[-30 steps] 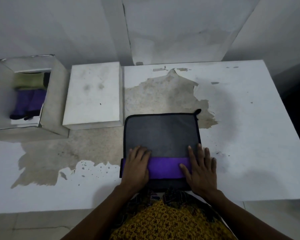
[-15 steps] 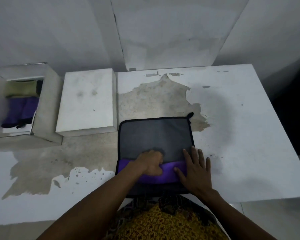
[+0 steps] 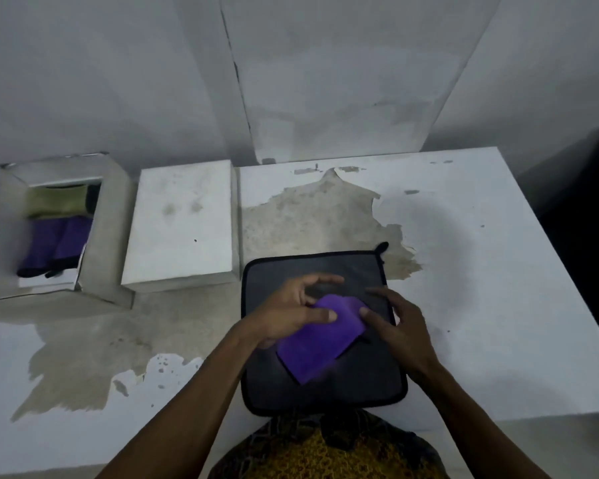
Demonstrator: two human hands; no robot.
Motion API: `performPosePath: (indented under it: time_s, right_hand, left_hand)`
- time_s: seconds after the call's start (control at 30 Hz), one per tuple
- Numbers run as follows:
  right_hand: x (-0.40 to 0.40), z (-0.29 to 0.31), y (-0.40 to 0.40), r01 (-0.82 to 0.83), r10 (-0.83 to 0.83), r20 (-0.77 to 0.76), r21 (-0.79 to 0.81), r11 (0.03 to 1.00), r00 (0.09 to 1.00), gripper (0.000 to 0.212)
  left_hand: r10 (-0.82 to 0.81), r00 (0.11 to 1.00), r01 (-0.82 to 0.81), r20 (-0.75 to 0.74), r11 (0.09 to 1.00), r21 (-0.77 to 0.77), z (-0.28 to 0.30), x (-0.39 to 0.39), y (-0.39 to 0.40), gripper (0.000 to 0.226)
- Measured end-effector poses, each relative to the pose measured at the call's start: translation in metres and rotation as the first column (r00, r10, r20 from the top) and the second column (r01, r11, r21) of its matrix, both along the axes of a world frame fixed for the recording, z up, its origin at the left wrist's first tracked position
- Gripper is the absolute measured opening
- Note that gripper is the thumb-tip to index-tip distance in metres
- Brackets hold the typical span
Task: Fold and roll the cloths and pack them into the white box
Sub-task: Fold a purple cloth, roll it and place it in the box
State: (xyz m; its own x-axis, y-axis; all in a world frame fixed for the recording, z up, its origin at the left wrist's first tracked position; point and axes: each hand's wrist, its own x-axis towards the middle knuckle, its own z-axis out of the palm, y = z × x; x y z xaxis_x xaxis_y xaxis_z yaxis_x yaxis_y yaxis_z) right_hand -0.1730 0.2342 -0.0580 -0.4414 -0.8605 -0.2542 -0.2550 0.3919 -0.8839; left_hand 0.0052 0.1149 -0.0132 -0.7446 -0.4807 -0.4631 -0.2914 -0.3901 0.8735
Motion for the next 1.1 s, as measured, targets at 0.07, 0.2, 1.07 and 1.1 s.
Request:
performPosePath:
  time_s: [0.07,0.2,1.07,1.1]
  right_hand:
    - [0.003,0.019,-0.011,-0.016,0.031,0.148,-0.097,0.995,0.989,0.025]
    - [0.014,0.055,-0.031,-0.055,0.135,0.318,-0.248,0.967,0.938,0.030]
    - [0.080,0.123,-0.068,-0.128,0.325,0.433,-0.423,0.897,0.841,0.073]
    - [0.081,0.123,-0.069,-0.117,0.316,0.443,-0.420,0.900,0.839,0.067]
  left_hand:
    - [0.087,0.995,-0.086,-0.055,0.996,0.010,0.015,0.004,-0.006,0.053]
    - [0.238,0.955,-0.237,-0.176,0.971,0.028,0.044,0.010,-0.015,0.048]
    - [0.436,0.826,-0.552,-0.358,0.755,-0.354,0.131,0.018,-0.006,0.035]
    - [0.420,0.844,-0.527,-0.334,0.766,-0.368,0.132,0.019,-0.006,0.037]
